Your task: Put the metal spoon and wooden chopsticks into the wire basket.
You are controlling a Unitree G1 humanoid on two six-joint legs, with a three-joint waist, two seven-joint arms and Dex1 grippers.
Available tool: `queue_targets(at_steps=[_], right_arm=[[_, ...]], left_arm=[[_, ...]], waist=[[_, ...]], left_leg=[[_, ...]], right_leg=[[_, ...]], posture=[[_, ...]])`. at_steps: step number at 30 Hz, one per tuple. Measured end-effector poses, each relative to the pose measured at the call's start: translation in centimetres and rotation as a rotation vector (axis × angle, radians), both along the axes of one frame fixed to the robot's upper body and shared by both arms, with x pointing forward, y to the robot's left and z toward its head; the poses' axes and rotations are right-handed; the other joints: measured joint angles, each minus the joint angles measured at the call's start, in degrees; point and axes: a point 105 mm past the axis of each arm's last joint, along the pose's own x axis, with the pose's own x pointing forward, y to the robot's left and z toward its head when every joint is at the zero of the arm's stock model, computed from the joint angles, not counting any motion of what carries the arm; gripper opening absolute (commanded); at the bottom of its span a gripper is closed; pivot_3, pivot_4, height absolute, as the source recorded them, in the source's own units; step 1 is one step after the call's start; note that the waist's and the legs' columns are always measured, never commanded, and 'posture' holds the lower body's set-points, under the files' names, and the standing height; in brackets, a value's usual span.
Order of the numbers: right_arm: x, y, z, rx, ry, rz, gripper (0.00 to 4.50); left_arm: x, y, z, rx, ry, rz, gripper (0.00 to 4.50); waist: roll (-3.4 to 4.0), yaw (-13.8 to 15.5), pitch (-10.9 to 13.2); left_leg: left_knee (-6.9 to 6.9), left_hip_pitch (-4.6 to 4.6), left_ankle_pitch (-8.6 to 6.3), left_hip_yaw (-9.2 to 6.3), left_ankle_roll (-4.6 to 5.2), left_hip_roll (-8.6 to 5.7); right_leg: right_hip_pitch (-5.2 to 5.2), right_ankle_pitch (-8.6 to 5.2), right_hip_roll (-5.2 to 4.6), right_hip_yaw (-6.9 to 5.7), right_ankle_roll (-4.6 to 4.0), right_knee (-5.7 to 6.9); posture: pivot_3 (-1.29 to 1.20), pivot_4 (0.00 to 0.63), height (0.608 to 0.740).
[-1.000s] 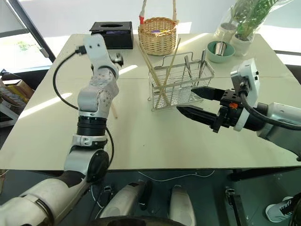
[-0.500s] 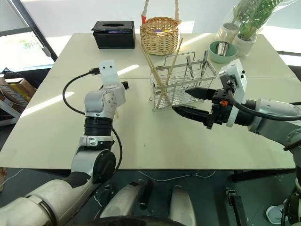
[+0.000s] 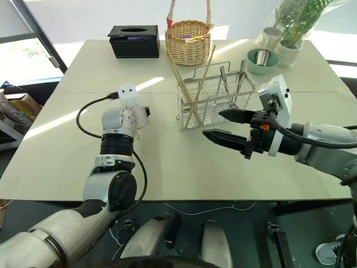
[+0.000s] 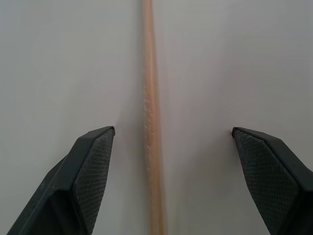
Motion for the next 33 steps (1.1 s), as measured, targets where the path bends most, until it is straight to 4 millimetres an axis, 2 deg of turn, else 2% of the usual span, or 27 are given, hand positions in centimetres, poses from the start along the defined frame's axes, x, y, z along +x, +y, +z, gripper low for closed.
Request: queue_targets(at_steps=[1, 3, 6, 10, 20, 24, 26, 29, 30, 31, 33], right_arm=[[-0.1, 0.0, 0.0, -0.002, -0.002, 0.001, 4.50], [-0.2, -0.1, 0.1, 0.000, -0.002, -0.004, 4.50], [-0.2, -0.2, 0.2, 0.003, -0.006, -0.011, 4.50], [-0.2, -0.3, 0.3, -0.003, -0.006, -0.016, 4.50], [-0.2, -0.6, 0.0, -0.020, 0.004, -0.022, 4.50], [-0.2, -0.7, 0.0, -0.020, 0.006, -0.030, 4.50], [-0.2, -0.9, 0.0, -0.018, 0.005, -0.036, 4.50], [-0.3, -1.5, 0.2, -0.013, -0.005, -0.062, 4.50], [-0.3, -1.8, 0.3, -0.011, -0.010, -0.076, 4.50], [-0.3, -1.9, 0.4, -0.011, -0.014, -0.083, 4.50], [-0.3, -2.5, 0.5, -0.012, -0.023, -0.109, 4.50]], left_arm=[[0.0, 0.1, -0.1, -0.011, 0.003, 0.006, 4.05], [0.0, 0.1, -0.2, -0.033, 0.005, 0.013, 3.54], [-0.1, 0.1, -0.3, -0.044, 0.007, 0.016, 2.23], [-0.2, 0.4, -0.4, -0.037, 0.013, 0.029, 0.04], [-0.2, 0.7, -0.3, -0.053, -0.005, 0.031, 0.04], [0.6, 0.5, 0.6, -0.103, -0.119, -0.026, 0.04], [1.4, 0.2, 2.6, -0.122, -0.246, -0.075, 0.04], [2.5, -1.2, 8.9, -0.108, -0.604, -0.249, 0.04], [2.3, -2.2, 11.7, -0.109, -0.758, -0.333, 0.04], [2.0, -2.9, 13.4, -0.120, -0.845, -0.382, 0.04], [0.3, -5.1, 17.8, -0.198, -1.117, -0.544, 0.04]], waist=[[0.00, -0.01, -0.01], [0.00, -0.04, -0.02], [0.00, -0.15, -0.02], [0.01, -0.15, -0.03], [0.01, -0.15, -0.04], [-0.03, 0.03, -0.01], [-0.04, 0.16, 0.00], [-0.07, 0.24, 0.01], [-0.07, 0.25, 0.01], [-0.06, 0.25, 0.00], [-0.05, 0.20, 0.00]], left_leg=[[-0.01, 0.03, 0.00, 0.00, 0.00, 0.00], [-0.01, 0.08, 0.00, 0.00, 0.00, 0.00], [-0.01, 0.15, 0.00, 0.02, 0.00, 0.00], [-0.04, 0.17, 0.00, 0.03, 0.00, 0.00], [-0.05, 0.19, -0.01, 0.05, 0.00, 0.00], [-0.03, 0.12, 0.00, 0.05, -0.02, 0.00], [0.01, 0.03, 0.01, 0.05, -0.02, 0.00], [0.01, -0.16, 0.01, 0.07, -0.02, -0.02], [0.01, -0.18, 0.01, 0.08, -0.01, -0.02], [0.01, -0.18, 0.00, 0.09, -0.01, -0.02], [-0.01, -0.19, -0.01, 0.10, 0.01, -0.02]], right_leg=[[0.00, 0.00, 0.00, 0.00, 0.00, 0.00], [0.01, 0.00, 0.01, 0.01, 0.00, 0.01], [0.04, 0.00, 0.01, 0.06, 0.00, 0.01], [0.03, 0.00, 0.02, 0.07, 0.00, 0.01], [0.04, 0.00, 0.02, 0.10, 0.00, 0.01], [0.02, 0.03, 0.02, 0.10, -0.04, 0.03], [-0.05, 0.06, 0.02, 0.09, -0.01, -0.02], [-0.06, 0.10, 0.00, 0.09, -0.01, -0.12], [-0.06, 0.10, 0.00, 0.09, -0.01, -0.16], [-0.06, 0.10, -0.01, 0.09, -0.01, -0.17], [-0.05, 0.10, -0.01, 0.09, -0.01, -0.26]], posture=[[0.00, 0.150, 0.740], [0.00, 0.150, 0.740], [0.00, 0.150, 0.740], [0.00, 0.150, 0.740], [0.00, 0.150, 0.740], [0.00, 0.150, 0.740], [0.00, 0.150, 0.740], [0.00, 0.150, 0.740], [0.00, 0.150, 0.740], [0.00, 0.150, 0.740], [0.00, 0.150, 0.740]])
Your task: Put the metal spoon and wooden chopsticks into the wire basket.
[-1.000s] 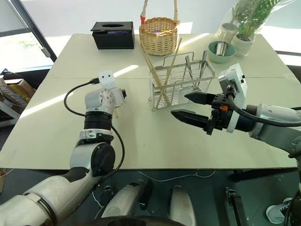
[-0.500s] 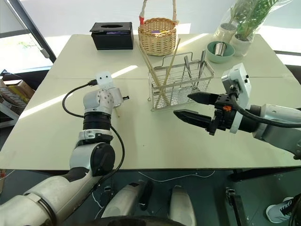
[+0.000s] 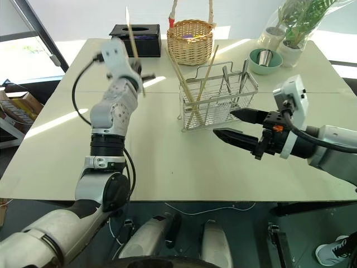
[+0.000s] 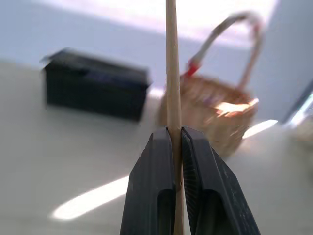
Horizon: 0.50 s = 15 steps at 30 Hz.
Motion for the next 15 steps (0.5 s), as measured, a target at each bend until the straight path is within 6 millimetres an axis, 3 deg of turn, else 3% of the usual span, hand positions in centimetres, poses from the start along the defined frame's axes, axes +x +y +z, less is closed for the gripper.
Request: queue_targets(at_steps=[2, 5, 10, 15], right_arm=[[0.0, -0.3, 0.1, 0.000, -0.008, -0.016, 4.50], [0.0, -1.0, 0.1, -0.003, -0.020, -0.056, 4.50], [0.1, -1.9, 0.1, 0.026, -0.035, -0.110, 4.50], [-0.2, -2.0, -0.1, 0.043, -0.057, -0.144, 4.50]], left_arm=[[-2.1, -1.6, 3.1, -0.035, -0.208, -0.140, 0.04], [-4.0, -3.0, 5.1, -0.072, -0.344, -0.317, 0.04], [-5.5, -4.6, 5.5, -0.111, -0.405, -0.506, 0.04], [-4.8, -7.4, 3.1, -0.089, -0.352, -0.579, 0.04]], waist=[[0.00, -0.13, 0.00], [0.04, -0.32, -0.03], [0.04, -0.33, -0.02], [0.02, -0.18, -0.01]], left_leg=[[-0.02, 0.01, -0.01, 0.00, 0.02, 0.00], [-0.01, 0.05, -0.02, 0.00, 0.05, 0.01], [0.08, 0.06, -0.01, -0.01, 0.06, 0.02], [0.24, 0.03, -0.04, -0.01, 0.11, 0.01]], right_leg=[[0.02, 0.00, 0.00, 0.00, 0.00, -0.03], [0.02, 0.00, 0.00, 0.00, 0.00, 0.04], [0.04, -0.01, 0.00, 0.00, -0.01, 0.12], [0.11, 0.00, 0.00, 0.00, 0.00, 0.11]], posture=[[0.00, 0.150, 0.740], [0.00, 0.150, 0.740], [0.00, 0.150, 0.740], [0.00, 0.150, 0.740]])
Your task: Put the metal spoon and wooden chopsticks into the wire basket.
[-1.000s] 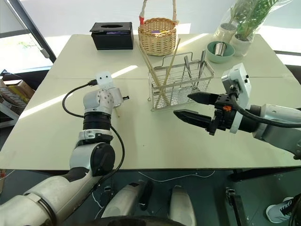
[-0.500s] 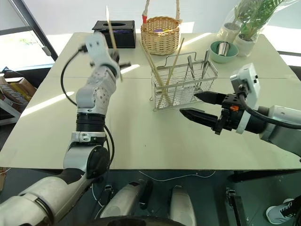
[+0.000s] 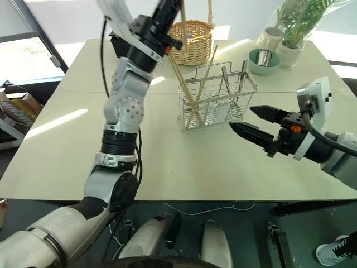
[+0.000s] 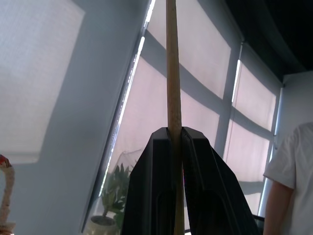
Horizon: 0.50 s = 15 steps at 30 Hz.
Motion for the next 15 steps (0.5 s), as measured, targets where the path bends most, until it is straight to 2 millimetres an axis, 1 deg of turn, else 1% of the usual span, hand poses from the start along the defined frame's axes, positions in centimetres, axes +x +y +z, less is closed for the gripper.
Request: queue_targets(at_steps=[3, 7, 11, 15], right_arm=[[-0.1, 0.0, -0.2, 0.002, -0.002, -0.015, 4.50], [0.0, 0.0, -0.3, 0.019, -0.015, -0.033, 4.50], [-0.1, 0.2, -0.2, 0.023, -0.032, -0.039, 4.50], [-0.2, 0.2, -0.6, 0.028, -0.023, -0.048, 4.50]], left_arm=[[0.7, -1.3, -1.7, 0.025, 0.049, -0.022, 0.04], [1.1, -2.3, -3.1, 0.051, 0.079, -0.035, 0.04], [1.3, -2.1, -3.9, 0.065, 0.087, -0.022, 0.04], [1.4, -1.9, -4.7, 0.088, 0.092, -0.008, 0.04]], waist=[[-0.01, -0.06, 0.00], [0.00, -0.15, 0.00], [0.00, -0.13, 0.00], [0.00, -0.07, 0.00]], left_leg=[[0.01, 0.00, 0.00, 0.00, 0.00, 0.00], [-0.03, -0.01, 0.00, 0.00, 0.00, 0.01], [-0.04, -0.01, 0.00, -0.01, 0.01, 0.00], [-0.01, -0.01, 0.00, 0.00, 0.01, 0.00]], right_leg=[[-0.01, 0.00, 0.00, 0.00, 0.00, 0.01], [-0.04, 0.00, 0.00, 0.00, 0.00, 0.01], [-0.06, 0.00, 0.00, 0.00, 0.01, 0.01], [-0.03, 0.00, 0.00, 0.00, 0.01, 0.01]], posture=[[0.00, 0.150, 0.740], [0.00, 0.150, 0.740], [0.00, 0.150, 0.740], [0.00, 0.150, 0.740]])
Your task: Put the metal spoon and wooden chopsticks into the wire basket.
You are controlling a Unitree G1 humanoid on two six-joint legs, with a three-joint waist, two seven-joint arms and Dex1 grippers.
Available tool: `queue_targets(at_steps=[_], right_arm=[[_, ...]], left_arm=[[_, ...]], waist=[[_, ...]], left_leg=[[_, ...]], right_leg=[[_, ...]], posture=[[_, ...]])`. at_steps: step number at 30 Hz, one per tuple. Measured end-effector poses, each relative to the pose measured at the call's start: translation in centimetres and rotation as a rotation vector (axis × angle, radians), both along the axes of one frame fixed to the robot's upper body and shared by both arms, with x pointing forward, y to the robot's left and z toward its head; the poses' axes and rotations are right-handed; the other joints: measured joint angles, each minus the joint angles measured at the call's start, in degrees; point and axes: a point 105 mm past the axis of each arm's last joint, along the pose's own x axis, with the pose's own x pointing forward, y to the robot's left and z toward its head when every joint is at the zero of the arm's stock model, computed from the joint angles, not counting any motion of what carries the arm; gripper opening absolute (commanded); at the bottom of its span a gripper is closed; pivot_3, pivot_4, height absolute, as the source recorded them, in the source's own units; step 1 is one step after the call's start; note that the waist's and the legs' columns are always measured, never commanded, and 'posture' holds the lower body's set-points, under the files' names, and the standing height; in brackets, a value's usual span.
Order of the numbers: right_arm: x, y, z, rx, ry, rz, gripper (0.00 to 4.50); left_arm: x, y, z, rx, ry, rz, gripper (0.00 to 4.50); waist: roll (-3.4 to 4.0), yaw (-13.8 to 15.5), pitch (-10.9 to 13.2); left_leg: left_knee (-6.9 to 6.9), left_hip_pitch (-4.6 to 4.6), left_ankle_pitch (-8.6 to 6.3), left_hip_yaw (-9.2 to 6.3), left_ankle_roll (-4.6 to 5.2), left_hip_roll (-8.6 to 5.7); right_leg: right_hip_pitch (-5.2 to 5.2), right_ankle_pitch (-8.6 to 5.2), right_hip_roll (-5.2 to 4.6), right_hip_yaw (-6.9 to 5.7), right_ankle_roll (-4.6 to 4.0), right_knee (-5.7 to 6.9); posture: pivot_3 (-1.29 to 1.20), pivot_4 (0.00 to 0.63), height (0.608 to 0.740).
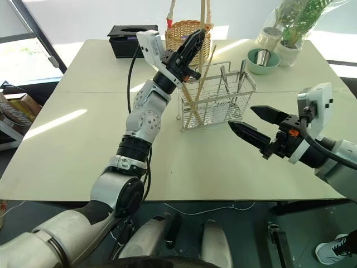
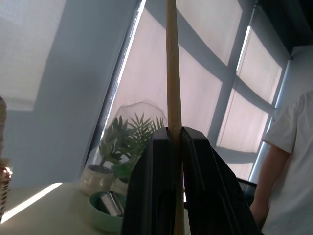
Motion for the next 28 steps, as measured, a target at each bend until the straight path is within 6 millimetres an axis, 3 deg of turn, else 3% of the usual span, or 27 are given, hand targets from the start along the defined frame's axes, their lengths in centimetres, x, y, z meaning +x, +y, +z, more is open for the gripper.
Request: queue_targets(at_steps=[5, 9, 13, 19, 25, 28], right_arm=[[0.0, 0.0, 0.2, 0.005, -0.013, -0.003, 4.50], [0.0, 0.0, 0.2, 0.007, -0.018, 0.004, 4.50], [0.1, 0.0, 0.3, 0.006, -0.024, 0.007, 4.50], [0.3, 0.1, 0.1, 0.009, -0.014, 0.021, 4.50], [0.6, 0.2, -0.1, 0.007, -0.012, 0.030, 4.50], [1.2, 0.3, -0.3, 0.021, -0.011, 0.031, 4.50]], left_arm=[[-0.2, -0.2, -2.4, 0.054, 0.038, -0.007, 0.04], [-0.9, -0.7, -2.6, 0.081, 0.015, -0.014, 0.04], [-1.2, -1.0, -3.1, 0.102, 0.011, -0.016, 1.47], [-1.4, -0.6, -3.3, 0.107, 0.022, 0.000, 4.47], [-0.4, 0.9, -3.1, 0.161, 0.061, 0.126, 4.47], [-0.8, 1.9, -1.6, 0.136, 0.015, 0.155, 4.47]], waist=[[-0.01, 0.05, 0.01], [0.00, 0.03, 0.00], [0.00, 0.00, 0.00], [0.00, -0.01, 0.00], [0.00, -0.01, 0.00], [0.00, -0.02, 0.00]], left_leg=[[0.00, -0.01, 0.00, 0.00, 0.00, 0.00], [-0.01, -0.01, -0.01, 0.00, 0.01, 0.00], [-0.01, 0.00, -0.01, 0.00, 0.01, 0.00], [0.00, 0.00, -0.01, 0.00, 0.01, 0.00], [-0.01, 0.00, -0.01, 0.00, 0.00, 0.00], [-0.01, 0.00, -0.01, 0.00, 0.00, 0.00]], right_leg=[[-0.01, 0.00, 0.00, 0.00, 0.00, 0.01], [0.00, 0.00, 0.00, 0.00, 0.00, 0.00], [0.00, 0.00, 0.00, 0.00, 0.00, 0.01], [-0.01, 0.00, 0.00, 0.00, 0.00, 0.01], [-0.01, 0.00, 0.00, 0.00, 0.00, 0.01], [-0.02, 0.00, 0.02, 0.00, 0.00, 0.01]], posture=[[0.00, 0.150, 0.740], [0.00, 0.150, 0.740], [0.00, 0.150, 0.740], [0.00, 0.150, 0.740], [0.00, 0.150, 0.740], [0.00, 0.150, 0.740]])
